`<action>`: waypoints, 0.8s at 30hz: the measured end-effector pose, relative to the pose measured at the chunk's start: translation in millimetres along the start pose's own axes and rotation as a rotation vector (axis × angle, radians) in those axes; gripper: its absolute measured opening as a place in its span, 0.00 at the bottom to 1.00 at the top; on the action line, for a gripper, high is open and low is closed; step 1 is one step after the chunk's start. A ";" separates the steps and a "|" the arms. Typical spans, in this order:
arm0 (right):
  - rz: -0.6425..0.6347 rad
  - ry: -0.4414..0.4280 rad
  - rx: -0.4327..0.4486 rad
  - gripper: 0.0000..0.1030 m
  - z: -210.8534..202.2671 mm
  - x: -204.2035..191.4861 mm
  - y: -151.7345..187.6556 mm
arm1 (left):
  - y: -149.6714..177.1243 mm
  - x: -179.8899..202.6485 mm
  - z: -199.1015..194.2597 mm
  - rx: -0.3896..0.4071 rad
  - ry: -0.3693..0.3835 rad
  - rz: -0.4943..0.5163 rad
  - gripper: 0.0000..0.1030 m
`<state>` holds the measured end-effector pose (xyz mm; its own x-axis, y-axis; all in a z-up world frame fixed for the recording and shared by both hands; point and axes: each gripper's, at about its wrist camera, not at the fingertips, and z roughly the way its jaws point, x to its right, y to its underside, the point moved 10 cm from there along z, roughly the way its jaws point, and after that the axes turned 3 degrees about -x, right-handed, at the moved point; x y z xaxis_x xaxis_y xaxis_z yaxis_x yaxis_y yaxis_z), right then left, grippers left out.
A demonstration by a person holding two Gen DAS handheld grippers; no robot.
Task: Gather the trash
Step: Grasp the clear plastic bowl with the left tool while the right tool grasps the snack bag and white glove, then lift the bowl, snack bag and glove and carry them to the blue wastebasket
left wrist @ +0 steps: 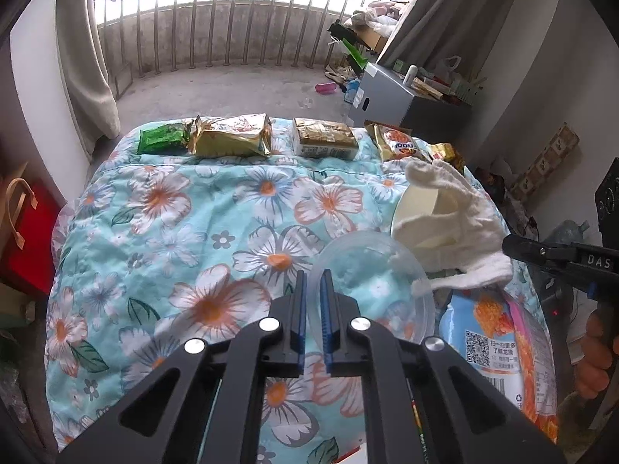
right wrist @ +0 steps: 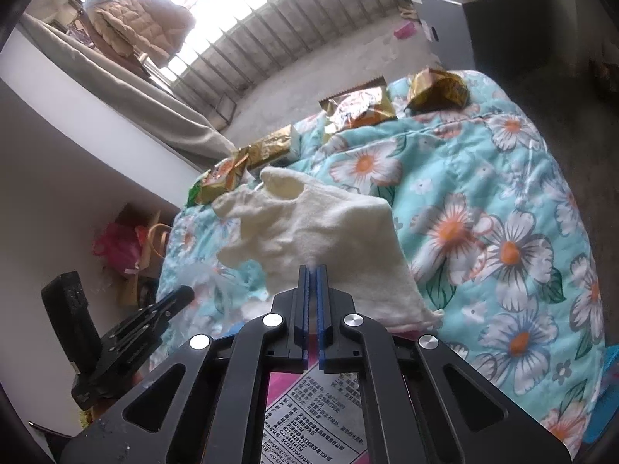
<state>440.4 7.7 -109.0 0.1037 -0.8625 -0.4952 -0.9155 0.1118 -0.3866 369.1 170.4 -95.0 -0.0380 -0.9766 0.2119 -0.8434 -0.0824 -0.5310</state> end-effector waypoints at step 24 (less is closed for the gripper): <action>-0.036 -0.148 0.199 0.01 -67.6 -28.5 -27.7 | -26.0 6.5 -59.0 0.167 0.036 -0.027 0.05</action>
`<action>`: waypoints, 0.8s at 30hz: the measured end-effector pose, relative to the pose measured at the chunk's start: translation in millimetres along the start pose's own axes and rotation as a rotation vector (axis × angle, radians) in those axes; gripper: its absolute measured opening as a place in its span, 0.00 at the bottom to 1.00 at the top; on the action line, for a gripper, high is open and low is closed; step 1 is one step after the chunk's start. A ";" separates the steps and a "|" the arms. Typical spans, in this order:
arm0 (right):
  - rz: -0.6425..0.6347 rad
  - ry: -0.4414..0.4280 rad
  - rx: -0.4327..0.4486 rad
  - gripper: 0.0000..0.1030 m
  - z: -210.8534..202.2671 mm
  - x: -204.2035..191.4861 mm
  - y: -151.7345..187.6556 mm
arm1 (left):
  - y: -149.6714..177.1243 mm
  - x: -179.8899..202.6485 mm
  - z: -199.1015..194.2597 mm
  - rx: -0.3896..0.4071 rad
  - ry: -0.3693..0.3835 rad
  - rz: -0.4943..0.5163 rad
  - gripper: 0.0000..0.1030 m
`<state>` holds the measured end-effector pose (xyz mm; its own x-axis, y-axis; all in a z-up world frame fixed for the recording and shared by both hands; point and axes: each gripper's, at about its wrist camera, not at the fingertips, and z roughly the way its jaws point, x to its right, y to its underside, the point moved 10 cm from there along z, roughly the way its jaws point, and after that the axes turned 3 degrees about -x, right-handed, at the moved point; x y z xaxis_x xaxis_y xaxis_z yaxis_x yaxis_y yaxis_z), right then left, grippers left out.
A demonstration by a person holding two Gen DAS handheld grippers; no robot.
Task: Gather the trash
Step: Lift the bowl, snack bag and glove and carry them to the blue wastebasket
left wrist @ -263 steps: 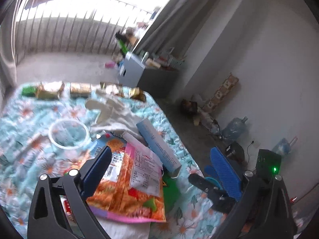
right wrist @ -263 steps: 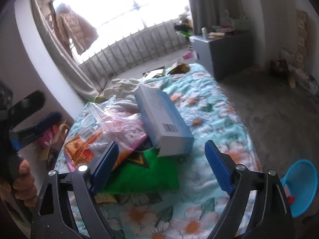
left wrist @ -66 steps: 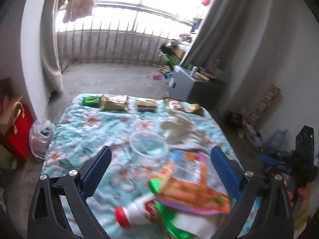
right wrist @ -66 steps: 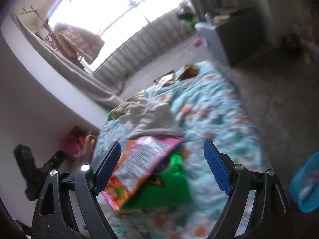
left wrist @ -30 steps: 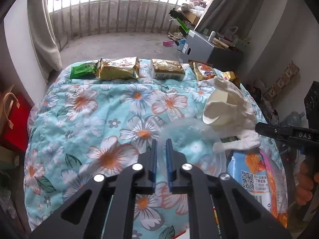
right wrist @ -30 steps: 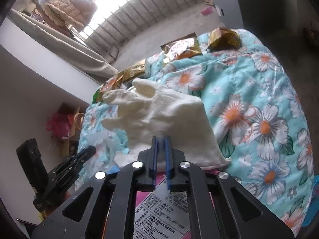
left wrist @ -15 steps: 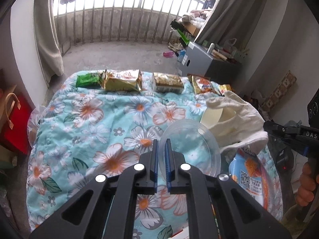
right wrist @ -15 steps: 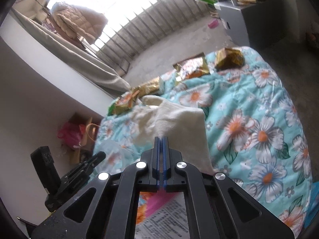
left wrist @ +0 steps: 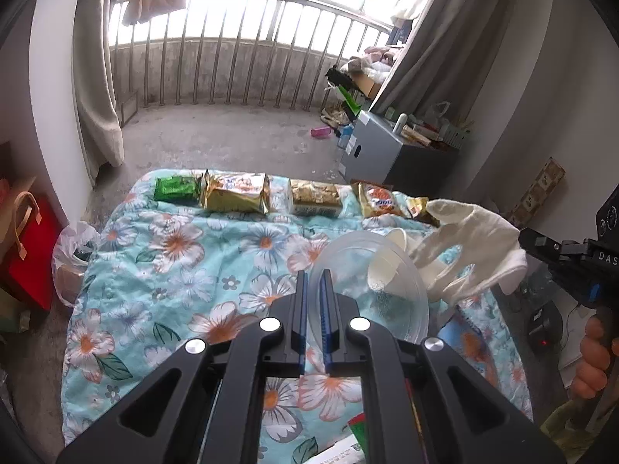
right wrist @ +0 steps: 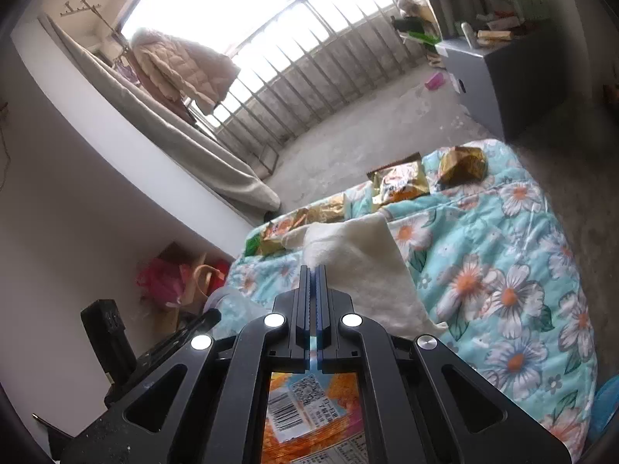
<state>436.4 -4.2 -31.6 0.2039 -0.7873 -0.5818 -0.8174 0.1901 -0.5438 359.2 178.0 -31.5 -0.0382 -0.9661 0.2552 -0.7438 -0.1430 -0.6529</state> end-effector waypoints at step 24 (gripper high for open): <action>-0.043 -0.052 0.117 0.01 -50.6 -29.8 -10.9 | -17.7 28.1 -73.5 0.142 0.049 0.033 0.05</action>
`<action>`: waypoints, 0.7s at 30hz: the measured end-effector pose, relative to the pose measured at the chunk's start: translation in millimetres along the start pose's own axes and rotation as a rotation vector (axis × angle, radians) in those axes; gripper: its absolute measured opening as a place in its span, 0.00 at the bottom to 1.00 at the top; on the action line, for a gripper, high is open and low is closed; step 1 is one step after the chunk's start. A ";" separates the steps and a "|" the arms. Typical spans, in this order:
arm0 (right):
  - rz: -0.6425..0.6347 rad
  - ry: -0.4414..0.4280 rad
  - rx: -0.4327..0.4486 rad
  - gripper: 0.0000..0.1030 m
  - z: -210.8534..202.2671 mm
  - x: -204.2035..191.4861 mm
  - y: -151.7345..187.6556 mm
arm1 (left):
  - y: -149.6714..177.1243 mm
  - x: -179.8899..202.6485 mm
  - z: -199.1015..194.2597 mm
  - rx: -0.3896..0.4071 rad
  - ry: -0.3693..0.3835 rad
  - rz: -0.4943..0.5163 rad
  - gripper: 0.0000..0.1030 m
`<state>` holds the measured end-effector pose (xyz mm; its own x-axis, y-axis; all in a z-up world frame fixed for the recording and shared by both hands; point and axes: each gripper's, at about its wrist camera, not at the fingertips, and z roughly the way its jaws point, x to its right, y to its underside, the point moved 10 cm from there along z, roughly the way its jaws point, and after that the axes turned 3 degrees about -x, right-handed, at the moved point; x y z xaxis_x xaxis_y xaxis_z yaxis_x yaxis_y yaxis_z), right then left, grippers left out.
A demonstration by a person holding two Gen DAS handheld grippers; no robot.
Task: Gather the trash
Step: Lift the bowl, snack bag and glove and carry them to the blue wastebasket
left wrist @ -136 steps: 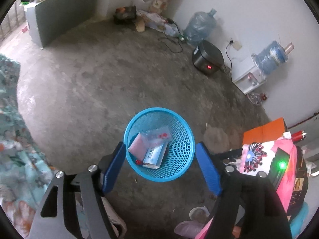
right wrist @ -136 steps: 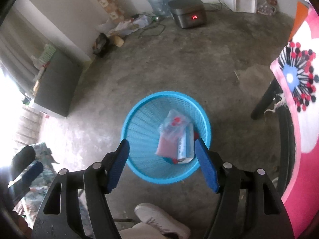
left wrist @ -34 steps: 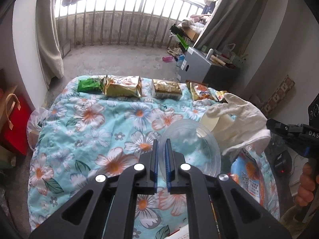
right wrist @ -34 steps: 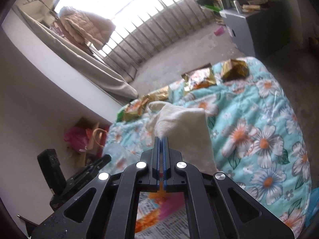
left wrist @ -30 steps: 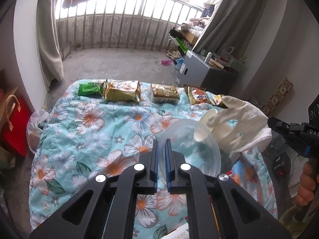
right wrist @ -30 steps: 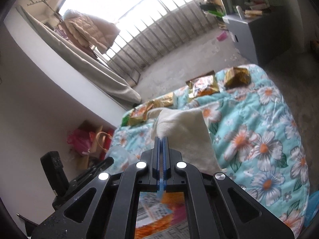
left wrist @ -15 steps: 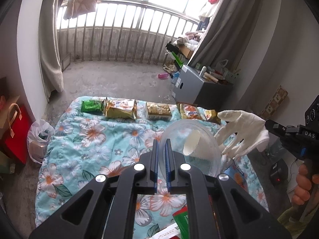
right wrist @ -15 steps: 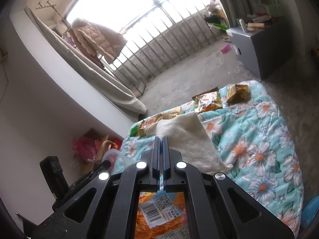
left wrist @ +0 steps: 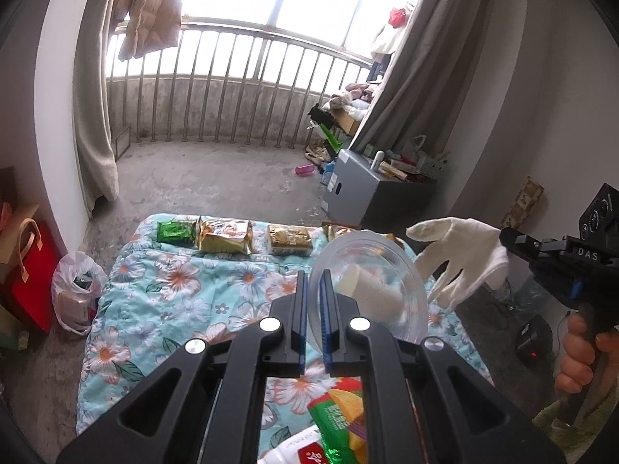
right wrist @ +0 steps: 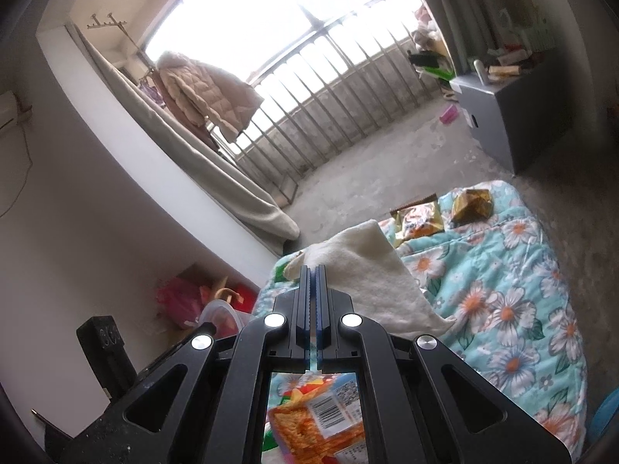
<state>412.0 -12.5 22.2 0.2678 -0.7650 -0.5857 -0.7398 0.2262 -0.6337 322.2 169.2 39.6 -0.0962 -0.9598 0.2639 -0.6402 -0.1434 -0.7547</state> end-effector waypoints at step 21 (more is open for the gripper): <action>-0.027 -0.055 -0.036 0.00 -37.3 -4.8 18.2 | 10.0 38.1 -56.3 0.053 0.030 -0.038 0.05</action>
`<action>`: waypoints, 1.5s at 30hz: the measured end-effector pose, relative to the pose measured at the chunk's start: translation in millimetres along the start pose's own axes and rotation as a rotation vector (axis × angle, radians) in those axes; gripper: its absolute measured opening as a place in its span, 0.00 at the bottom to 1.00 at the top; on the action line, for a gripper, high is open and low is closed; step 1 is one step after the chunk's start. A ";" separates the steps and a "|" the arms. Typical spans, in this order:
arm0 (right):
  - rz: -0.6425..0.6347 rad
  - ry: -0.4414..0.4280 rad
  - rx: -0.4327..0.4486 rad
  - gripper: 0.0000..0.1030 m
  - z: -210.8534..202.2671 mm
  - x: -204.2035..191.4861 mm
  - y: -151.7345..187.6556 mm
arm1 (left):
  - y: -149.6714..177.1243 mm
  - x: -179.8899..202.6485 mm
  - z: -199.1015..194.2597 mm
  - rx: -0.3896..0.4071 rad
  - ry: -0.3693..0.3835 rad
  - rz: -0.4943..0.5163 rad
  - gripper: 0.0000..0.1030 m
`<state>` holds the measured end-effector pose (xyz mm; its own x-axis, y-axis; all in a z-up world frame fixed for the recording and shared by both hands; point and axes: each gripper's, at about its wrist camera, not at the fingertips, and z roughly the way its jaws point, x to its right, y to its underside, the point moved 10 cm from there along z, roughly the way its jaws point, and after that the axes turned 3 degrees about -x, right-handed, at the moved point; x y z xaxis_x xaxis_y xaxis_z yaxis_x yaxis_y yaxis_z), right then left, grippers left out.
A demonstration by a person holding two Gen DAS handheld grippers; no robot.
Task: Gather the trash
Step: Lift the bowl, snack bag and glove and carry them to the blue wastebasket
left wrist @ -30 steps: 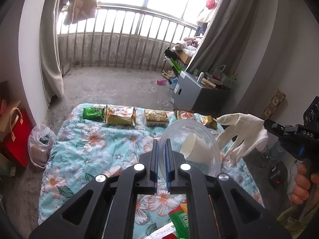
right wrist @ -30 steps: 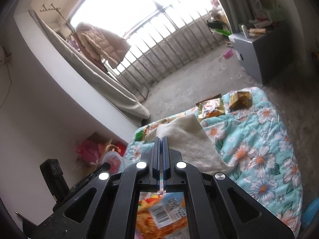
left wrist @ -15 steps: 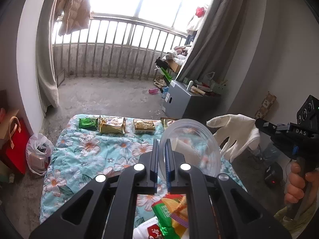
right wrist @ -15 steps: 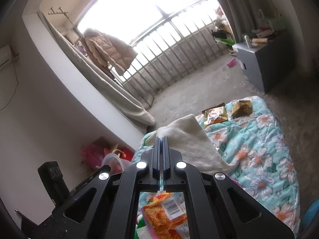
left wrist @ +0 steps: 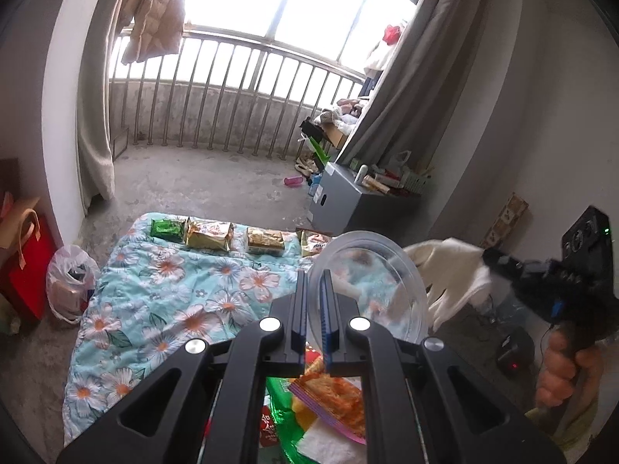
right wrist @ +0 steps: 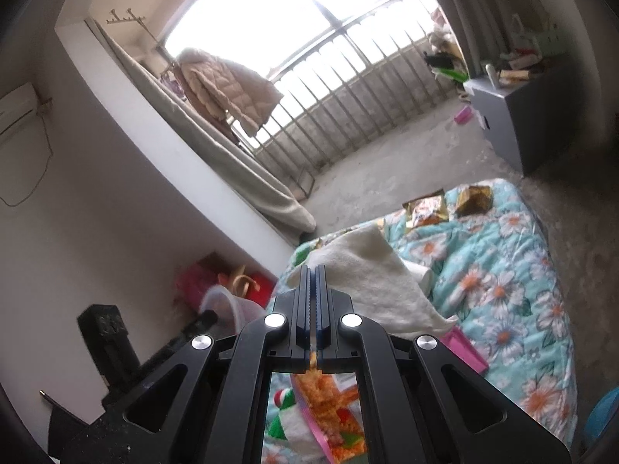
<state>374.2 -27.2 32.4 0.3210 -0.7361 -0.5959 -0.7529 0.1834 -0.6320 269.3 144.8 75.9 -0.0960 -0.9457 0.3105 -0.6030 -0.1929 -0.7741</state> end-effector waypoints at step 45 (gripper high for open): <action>0.209 0.197 0.307 0.00 -210.8 104.5 57.2 | 48.6 181.4 -5.2 -0.041 0.220 0.204 0.05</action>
<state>243.5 -231.0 38.4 0.0411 -0.7672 -0.6401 -0.5746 0.5060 -0.6433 218.4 -34.7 97.5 -0.3855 -0.8834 0.2663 -0.5842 0.0103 -0.8116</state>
